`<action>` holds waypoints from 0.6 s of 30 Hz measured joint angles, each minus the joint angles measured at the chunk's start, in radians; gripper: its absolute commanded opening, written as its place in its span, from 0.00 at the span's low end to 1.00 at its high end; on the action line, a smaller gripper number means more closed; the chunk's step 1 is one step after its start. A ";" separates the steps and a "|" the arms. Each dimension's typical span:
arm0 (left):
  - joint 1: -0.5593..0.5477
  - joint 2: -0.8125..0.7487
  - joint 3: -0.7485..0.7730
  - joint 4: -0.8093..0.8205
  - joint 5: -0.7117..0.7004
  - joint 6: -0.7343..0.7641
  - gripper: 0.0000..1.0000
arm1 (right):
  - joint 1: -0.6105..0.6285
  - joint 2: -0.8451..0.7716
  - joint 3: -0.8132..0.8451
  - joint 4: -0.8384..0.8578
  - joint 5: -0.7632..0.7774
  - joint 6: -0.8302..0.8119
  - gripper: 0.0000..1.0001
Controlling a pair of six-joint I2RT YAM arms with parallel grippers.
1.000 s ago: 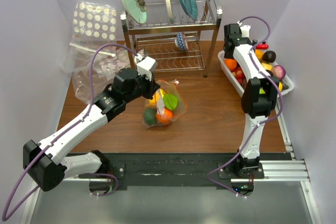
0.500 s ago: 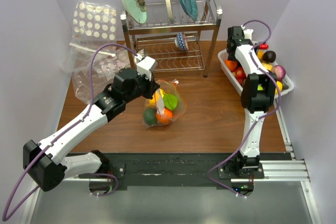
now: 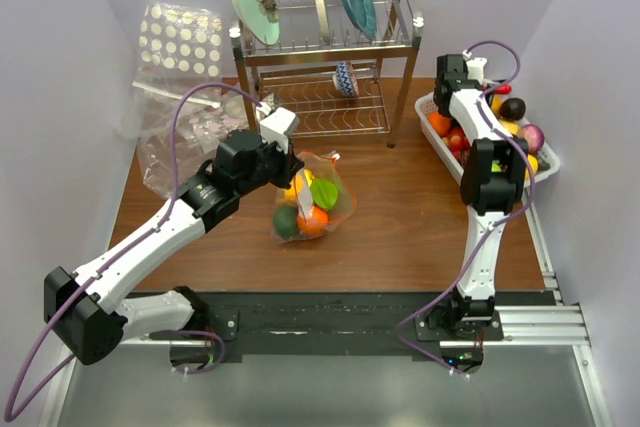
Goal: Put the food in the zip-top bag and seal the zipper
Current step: Pick up the fake fruit from the bin.
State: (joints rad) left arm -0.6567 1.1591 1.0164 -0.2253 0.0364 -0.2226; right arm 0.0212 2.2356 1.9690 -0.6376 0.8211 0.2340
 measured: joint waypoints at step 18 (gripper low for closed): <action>0.000 0.000 0.000 0.000 0.001 0.000 0.00 | 0.029 -0.555 -0.328 0.032 -0.187 0.027 0.62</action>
State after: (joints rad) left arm -0.6563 1.1591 1.0164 -0.2253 0.0372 -0.2230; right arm 0.0505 1.6810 1.6413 -0.6052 0.6342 0.2615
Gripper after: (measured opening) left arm 0.021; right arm 0.760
